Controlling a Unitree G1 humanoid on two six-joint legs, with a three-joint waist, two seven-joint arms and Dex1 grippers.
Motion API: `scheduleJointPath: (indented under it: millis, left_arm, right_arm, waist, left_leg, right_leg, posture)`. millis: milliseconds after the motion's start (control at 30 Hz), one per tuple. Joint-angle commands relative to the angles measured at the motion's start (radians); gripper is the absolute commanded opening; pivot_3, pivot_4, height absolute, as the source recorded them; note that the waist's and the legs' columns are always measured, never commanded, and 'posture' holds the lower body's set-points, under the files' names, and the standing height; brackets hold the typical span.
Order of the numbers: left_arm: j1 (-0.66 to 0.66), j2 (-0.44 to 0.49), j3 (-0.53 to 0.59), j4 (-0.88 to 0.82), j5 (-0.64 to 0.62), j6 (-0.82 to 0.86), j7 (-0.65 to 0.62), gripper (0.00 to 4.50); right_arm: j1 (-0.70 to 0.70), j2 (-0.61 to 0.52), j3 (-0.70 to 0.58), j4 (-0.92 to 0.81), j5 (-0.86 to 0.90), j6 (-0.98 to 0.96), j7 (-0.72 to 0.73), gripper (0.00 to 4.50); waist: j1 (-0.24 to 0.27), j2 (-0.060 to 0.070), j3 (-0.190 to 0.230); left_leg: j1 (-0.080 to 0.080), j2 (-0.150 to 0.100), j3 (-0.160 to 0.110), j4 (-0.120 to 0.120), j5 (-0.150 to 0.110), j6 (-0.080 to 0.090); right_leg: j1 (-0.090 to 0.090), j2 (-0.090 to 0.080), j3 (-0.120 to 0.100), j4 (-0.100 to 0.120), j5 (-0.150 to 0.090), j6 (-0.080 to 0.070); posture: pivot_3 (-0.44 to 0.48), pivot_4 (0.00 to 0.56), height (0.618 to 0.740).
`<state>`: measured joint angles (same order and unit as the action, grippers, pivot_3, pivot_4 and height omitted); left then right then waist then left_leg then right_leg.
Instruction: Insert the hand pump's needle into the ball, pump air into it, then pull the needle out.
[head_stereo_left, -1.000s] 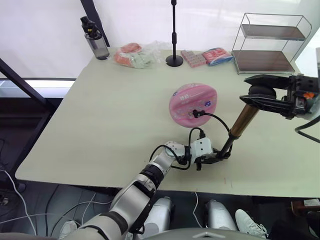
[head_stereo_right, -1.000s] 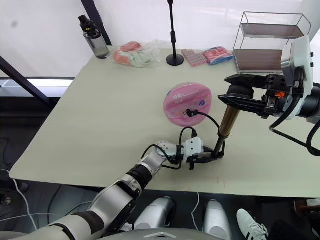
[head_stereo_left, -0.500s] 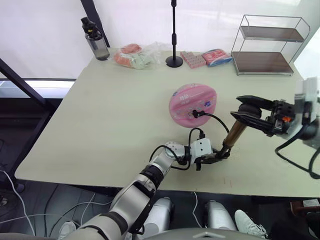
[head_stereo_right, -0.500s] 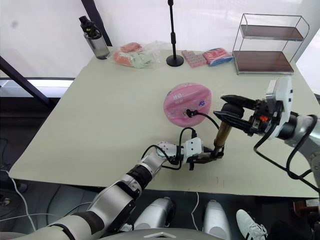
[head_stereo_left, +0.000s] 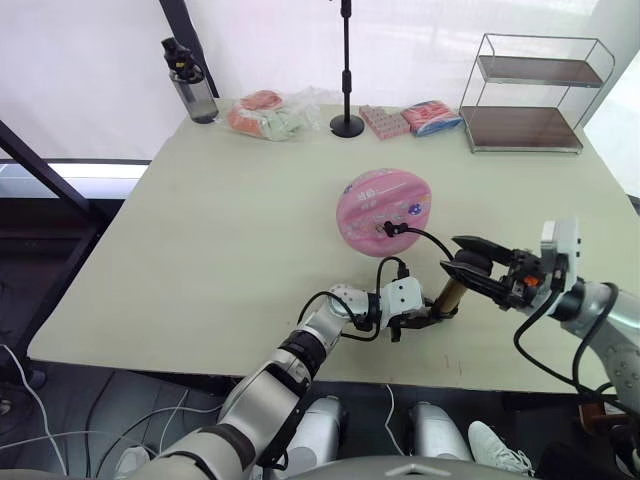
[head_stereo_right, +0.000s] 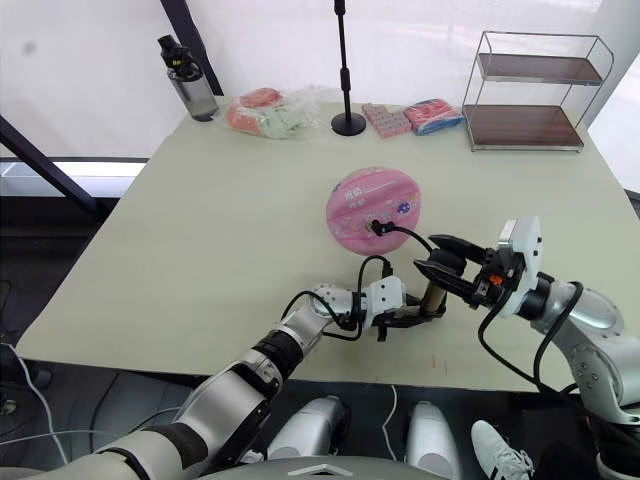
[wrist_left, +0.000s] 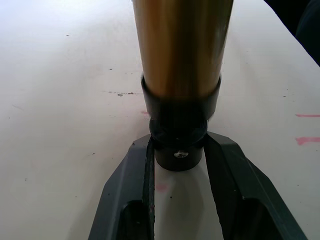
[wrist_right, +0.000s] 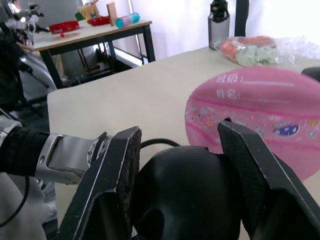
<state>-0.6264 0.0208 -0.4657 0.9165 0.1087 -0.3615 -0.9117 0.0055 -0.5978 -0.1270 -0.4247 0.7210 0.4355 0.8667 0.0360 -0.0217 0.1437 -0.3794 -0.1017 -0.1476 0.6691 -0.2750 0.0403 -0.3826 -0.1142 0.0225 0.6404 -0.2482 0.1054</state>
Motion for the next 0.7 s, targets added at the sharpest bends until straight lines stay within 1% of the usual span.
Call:
scheduleJointPath:
  millis: [33,200,333,500,700]
  left_arm:
    - [0.018,0.021,-0.005,0.077,0.055,0.053,0.033,1.08]
    - [0.015,0.019,-0.001,0.080,0.059,0.054,0.034,1.08]
    - [0.015,0.018,0.000,0.082,0.059,0.053,0.036,1.08]
    - [0.015,0.017,0.001,0.084,0.060,0.051,0.034,1.08]
    - [0.016,0.016,0.005,0.086,0.063,0.051,0.032,1.08]
  right_arm:
    - [0.037,0.016,0.067,0.035,-0.024,0.013,0.030,2.02]
    - [0.003,0.021,0.041,0.038,-0.006,0.022,0.018,2.02]
    - [-0.035,-0.006,0.009,0.024,0.007,0.032,0.020,2.02]
    - [-0.145,-0.088,-0.083,-0.013,0.082,0.094,0.007,2.02]
    - [-0.270,-0.188,-0.192,-0.023,0.221,0.201,-0.017,2.02]
  waist:
    - [0.000,0.000,0.000]
    - [0.000,0.000,0.000]
    - [-0.001,0.000,0.000]
    - [0.000,0.003,0.003]
    - [0.000,0.005,0.006]
  left_leg:
    - [0.000,0.000,0.000,0.000,0.000,0.000]
    - [0.000,0.000,0.000,0.000,0.000,0.000]
    - [0.000,0.000,0.000,0.000,0.000,0.000]
    - [-0.001,0.000,0.000,0.000,0.000,0.000]
    - [-0.003,0.000,0.001,0.000,0.000,0.000]
  right_leg:
    - [0.000,0.000,0.000,0.000,0.000,0.000]
    - [0.000,0.000,0.000,0.000,0.000,0.000]
    - [0.000,0.000,0.000,0.000,0.000,0.000]
    - [0.000,0.000,0.000,0.000,0.000,0.000]
    - [-0.002,0.000,0.000,0.000,0.000,0.000]
  posture:
    - [0.000,0.150,0.736]
    - [0.000,0.150,0.736]
    - [0.000,0.150,0.736]
    - [0.000,0.150,0.736]
    - [0.000,0.150,0.736]
